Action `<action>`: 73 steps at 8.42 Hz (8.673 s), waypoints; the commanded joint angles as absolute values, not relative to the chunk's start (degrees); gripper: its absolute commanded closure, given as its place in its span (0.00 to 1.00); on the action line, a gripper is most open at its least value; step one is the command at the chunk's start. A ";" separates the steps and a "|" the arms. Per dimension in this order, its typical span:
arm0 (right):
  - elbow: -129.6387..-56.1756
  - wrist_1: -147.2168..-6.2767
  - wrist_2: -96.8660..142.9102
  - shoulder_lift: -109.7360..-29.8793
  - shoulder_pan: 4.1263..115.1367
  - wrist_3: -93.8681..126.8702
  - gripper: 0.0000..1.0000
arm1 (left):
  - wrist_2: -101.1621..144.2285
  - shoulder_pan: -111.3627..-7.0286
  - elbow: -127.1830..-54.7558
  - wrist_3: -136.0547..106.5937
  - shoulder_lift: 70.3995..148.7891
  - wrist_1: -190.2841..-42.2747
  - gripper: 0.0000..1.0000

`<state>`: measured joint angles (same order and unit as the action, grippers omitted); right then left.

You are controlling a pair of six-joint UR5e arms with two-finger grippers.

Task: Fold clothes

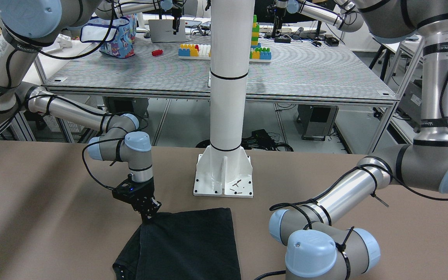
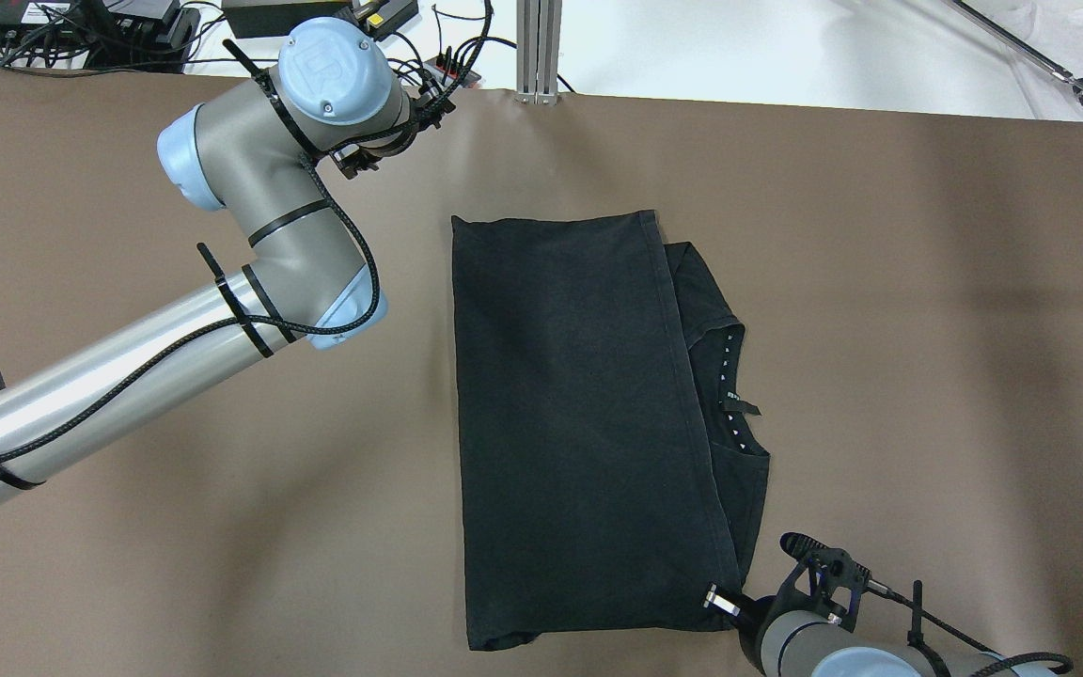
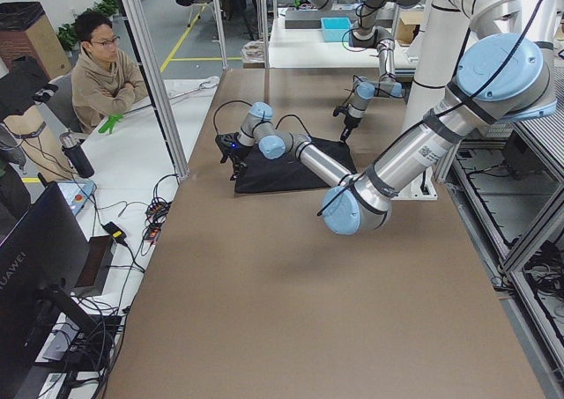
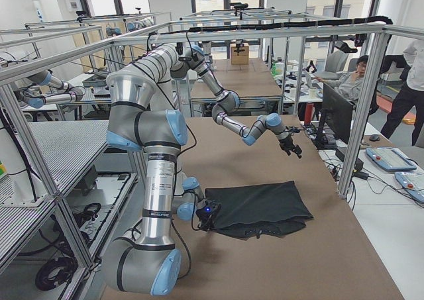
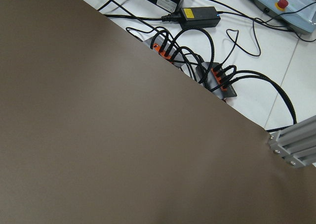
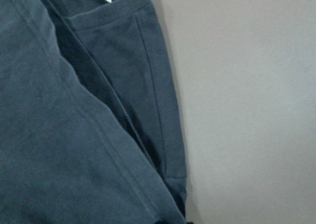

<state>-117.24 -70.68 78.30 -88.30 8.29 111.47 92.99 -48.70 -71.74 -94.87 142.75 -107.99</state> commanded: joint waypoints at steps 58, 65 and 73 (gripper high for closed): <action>-74.27 -66.80 107.23 -50.71 53.53 61.90 0.05 | 96.33 -46.76 -48.87 -95.04 153.46 -125.60 0.00; -74.36 -60.77 99.70 -65.26 66.06 31.41 0.05 | 96.85 -66.66 -68.97 -30.25 119.58 -126.12 0.00; -75.05 -46.25 98.00 -80.66 81.83 2.99 0.05 | 102.51 -88.59 -73.29 -0.09 99.93 -141.33 0.00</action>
